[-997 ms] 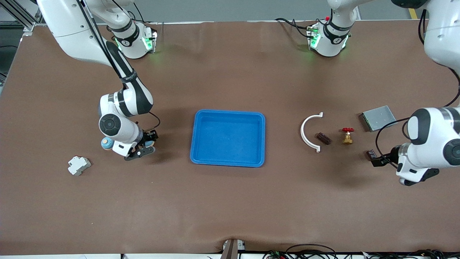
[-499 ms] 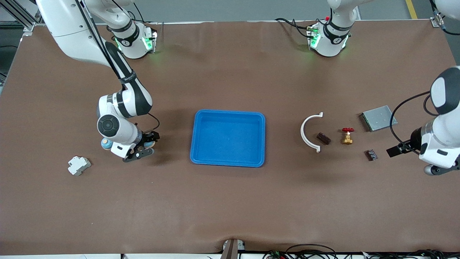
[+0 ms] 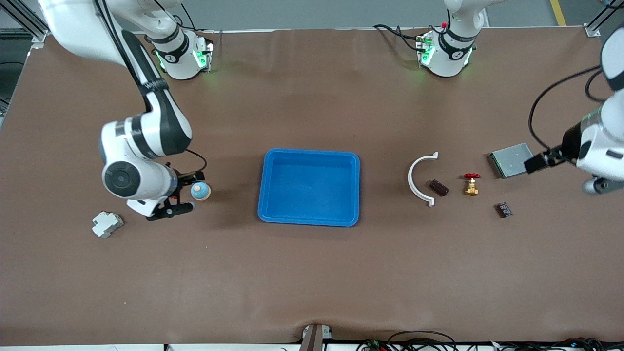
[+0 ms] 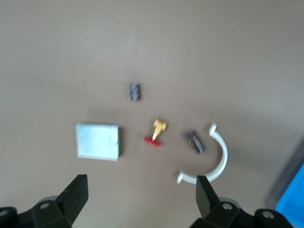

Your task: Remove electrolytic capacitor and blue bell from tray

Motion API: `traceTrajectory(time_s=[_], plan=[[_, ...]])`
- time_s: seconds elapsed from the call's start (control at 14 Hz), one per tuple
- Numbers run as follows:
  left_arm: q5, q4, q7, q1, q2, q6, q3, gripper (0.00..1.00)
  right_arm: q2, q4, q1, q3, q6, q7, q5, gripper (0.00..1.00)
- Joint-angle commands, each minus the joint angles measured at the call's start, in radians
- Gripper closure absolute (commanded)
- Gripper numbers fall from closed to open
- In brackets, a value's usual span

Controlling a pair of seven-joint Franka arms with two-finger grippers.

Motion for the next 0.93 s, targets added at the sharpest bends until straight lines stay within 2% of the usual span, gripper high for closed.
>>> traceTrajectory(time_s=[0.0, 0.14, 0.28, 0.36, 0.57, 0.71, 0.85], plan=[[-0.023, -0.014, 0.131, 0.013, -0.076, -0.076, -0.002, 0.00, -0.107, -0.018, -0.022, 0.007, -0.091, 0.016, 0.003, 0.00], [-0.079, -0.015, 0.214, -0.003, -0.121, -0.078, 0.045, 0.00, -0.169, -0.018, -0.030, 0.003, -0.153, 0.018, 0.001, 0.00], [-0.129, -0.018, 0.272, -0.161, -0.161, -0.080, 0.228, 0.00, -0.226, -0.018, -0.051, 0.005, -0.209, 0.017, 0.003, 0.00], [-0.132, -0.021, 0.318, -0.213, -0.188, -0.081, 0.287, 0.00, -0.255, -0.015, -0.057, 0.003, -0.238, 0.016, 0.003, 0.00], [-0.135, -0.021, 0.336, -0.250, -0.204, -0.093, 0.304, 0.00, -0.315, 0.012, -0.064, 0.002, -0.312, 0.018, 0.003, 0.00], [-0.133, -0.015, 0.393, -0.313, -0.218, -0.096, 0.361, 0.00, -0.314, 0.061, -0.091, 0.003, -0.360, 0.009, 0.003, 0.00], [-0.150, -0.015, 0.394, -0.312, -0.225, -0.096, 0.367, 0.00, -0.314, 0.086, -0.108, 0.002, -0.368, 0.006, 0.003, 0.00]])
